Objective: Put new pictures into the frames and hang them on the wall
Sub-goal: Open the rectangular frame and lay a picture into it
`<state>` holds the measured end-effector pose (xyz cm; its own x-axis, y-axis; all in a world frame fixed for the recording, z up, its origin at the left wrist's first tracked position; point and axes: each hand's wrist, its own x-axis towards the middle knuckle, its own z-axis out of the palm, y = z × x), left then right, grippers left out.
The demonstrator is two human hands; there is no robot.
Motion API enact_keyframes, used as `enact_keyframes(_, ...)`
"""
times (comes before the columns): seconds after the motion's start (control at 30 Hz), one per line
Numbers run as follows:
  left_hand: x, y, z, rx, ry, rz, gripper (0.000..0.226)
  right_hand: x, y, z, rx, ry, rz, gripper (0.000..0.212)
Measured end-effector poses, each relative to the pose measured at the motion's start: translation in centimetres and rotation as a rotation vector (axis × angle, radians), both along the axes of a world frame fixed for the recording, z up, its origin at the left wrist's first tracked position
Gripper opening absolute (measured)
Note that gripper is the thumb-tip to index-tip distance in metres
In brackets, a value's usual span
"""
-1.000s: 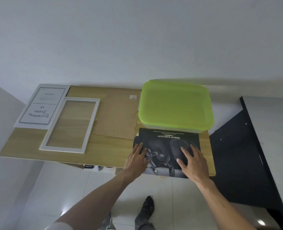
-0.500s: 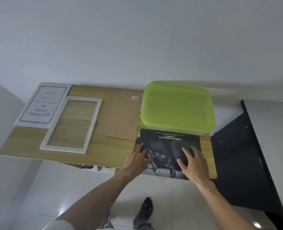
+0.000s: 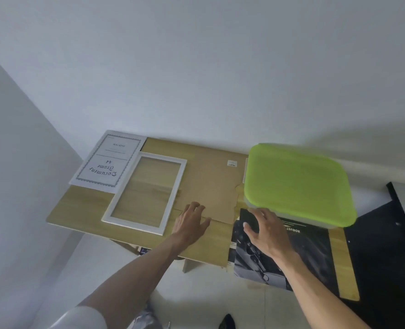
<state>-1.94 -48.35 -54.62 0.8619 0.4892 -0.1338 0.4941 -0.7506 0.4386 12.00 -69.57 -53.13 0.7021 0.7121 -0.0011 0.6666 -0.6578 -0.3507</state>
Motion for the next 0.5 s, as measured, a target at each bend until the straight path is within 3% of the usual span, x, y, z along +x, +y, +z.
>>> enact_keyframes(0.5,-9.2,27.6,0.7,0.068,-0.039,0.123,0.039,-8.5,29.5,0.8,-0.013,0.046,0.116,0.045)
